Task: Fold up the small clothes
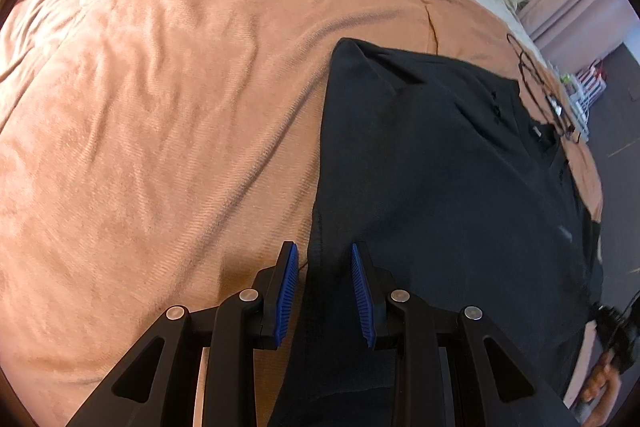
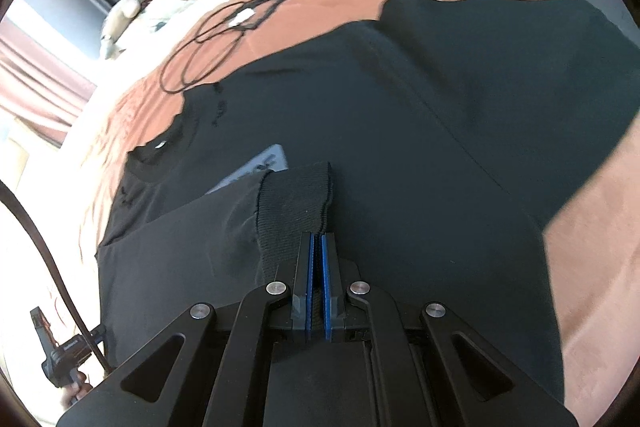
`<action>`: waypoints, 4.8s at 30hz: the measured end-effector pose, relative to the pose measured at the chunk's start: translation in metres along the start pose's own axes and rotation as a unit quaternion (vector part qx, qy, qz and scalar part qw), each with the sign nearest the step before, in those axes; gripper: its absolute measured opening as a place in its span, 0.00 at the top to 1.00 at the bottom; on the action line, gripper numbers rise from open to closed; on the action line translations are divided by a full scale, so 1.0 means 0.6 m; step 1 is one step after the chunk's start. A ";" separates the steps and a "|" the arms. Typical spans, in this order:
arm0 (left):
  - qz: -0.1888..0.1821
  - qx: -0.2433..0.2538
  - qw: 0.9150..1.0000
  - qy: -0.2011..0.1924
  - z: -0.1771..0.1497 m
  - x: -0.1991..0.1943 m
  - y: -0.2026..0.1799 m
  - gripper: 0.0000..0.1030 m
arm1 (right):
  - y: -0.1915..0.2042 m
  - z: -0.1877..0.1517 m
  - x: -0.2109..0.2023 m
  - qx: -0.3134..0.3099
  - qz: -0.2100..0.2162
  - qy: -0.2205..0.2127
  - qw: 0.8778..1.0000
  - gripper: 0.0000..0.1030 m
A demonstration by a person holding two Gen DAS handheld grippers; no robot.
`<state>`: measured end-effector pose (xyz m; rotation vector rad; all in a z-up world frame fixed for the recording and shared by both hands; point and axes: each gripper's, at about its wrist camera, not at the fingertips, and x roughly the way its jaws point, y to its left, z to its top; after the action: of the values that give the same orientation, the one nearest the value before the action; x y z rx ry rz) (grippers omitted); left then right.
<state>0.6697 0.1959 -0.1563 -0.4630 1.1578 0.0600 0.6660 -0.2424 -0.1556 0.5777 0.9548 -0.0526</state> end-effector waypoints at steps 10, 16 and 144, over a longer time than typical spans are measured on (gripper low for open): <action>0.050 0.028 0.998 0.021 -0.011 0.005 -0.005 0.71 | -0.012 0.004 0.007 0.028 0.003 0.005 1.000 0.99; 0.042 0.035 0.998 0.011 -0.011 -0.023 -0.009 0.71 | -0.028 0.013 -0.024 0.022 0.024 -0.007 0.999 0.40; -0.076 0.084 0.992 -0.063 -0.056 -0.093 -0.133 0.43 | 0.109 -0.022 -0.057 -0.202 0.145 0.093 0.964 0.34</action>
<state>0.6403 0.1215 -0.0916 -0.3906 0.9910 -0.1388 0.6549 -0.1878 -0.1057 0.3417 1.0178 0.4567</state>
